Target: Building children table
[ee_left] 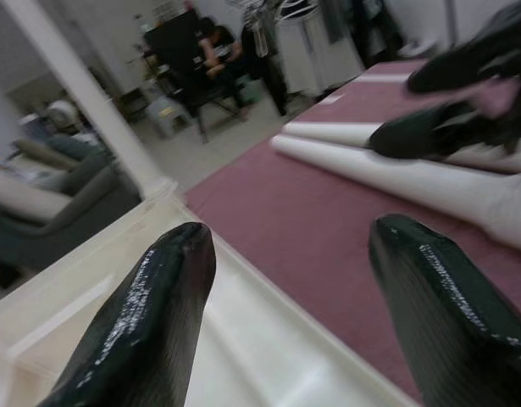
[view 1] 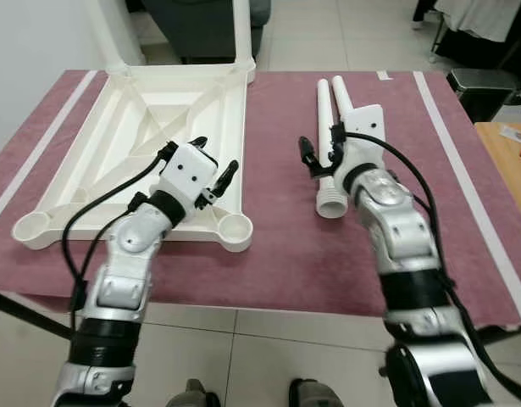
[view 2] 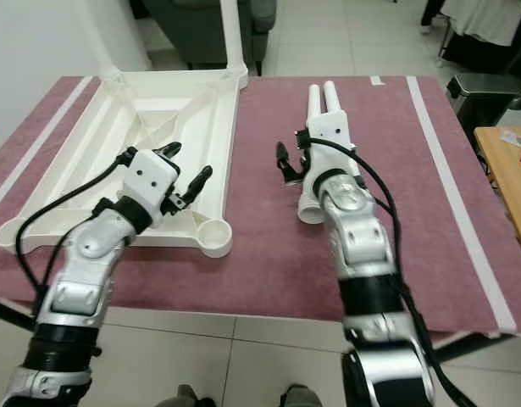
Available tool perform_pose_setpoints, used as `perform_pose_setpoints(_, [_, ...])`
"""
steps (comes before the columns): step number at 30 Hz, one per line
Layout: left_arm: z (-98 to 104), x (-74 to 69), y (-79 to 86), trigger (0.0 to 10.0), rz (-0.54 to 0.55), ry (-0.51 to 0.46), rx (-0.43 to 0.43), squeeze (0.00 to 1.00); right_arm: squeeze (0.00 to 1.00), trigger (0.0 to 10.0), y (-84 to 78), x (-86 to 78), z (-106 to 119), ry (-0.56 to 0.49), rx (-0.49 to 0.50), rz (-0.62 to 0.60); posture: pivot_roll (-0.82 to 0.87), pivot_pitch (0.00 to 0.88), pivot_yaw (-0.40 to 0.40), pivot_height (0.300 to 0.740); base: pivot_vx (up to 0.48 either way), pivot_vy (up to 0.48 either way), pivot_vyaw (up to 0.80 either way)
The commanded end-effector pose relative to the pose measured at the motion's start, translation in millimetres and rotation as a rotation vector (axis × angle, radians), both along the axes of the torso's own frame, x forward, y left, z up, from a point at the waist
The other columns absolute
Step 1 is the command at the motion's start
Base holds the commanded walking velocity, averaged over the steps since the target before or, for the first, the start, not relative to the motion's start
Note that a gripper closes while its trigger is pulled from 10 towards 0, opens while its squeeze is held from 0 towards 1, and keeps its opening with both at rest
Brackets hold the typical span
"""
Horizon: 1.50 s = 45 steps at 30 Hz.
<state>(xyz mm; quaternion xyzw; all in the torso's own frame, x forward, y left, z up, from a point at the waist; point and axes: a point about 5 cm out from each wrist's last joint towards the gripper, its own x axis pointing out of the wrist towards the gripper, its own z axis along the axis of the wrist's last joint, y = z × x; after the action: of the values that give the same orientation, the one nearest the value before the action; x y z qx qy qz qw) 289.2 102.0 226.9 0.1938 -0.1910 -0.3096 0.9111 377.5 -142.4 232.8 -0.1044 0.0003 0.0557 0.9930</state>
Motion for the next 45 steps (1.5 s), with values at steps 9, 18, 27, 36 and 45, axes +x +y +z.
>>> perform_pose_setpoints(9, [7.2,-21.9,-7.9,10.0,-0.16,0.048,0.041,0.0,0.0,10.0,-12.5,24.1,-15.5,0.198,0.014,-0.113,-0.01,0.173,0.059,0.74,0.0,0.0,0.0])
perform_pose_setpoints(18, [12.7,-25.3,-2.8,10.0,-0.138,0.052,0.049,0.0,0.0,10.0,-20.9,28.5,-24.4,0.351,0.091,-0.117,-0.01,0.182,0.044,0.74,0.0,0.0,0.0])
perform_pose_setpoints(27, [15.4,-26.1,-2.1,10.0,-0.14,0.064,0.052,0.0,0.0,10.0,-19.5,30.2,-29.3,0.423,0.1,-0.115,-0.04,0.19,0.035,0.74,0.0,0.0,0.0])
perform_pose_setpoints(36, [15.1,-27.4,-3.5,10.0,-0.129,0.073,0.055,0.0,0.0,10.0,-8.7,29.6,-32.2,0.556,0.046,-0.043,-0.06,0.2,0.014,0.74,0.0,0.0,0.0])
perform_pose_setpoints(45, [13.9,-29.2,-1.2,10.0,-0.106,0.084,0.056,0.0,0.0,3.7,-13.7,28.9,-32.1,0.615,0.018,-0.04,-0.06,0.21,-0.005,0.74,0.0,0.0,0.0])
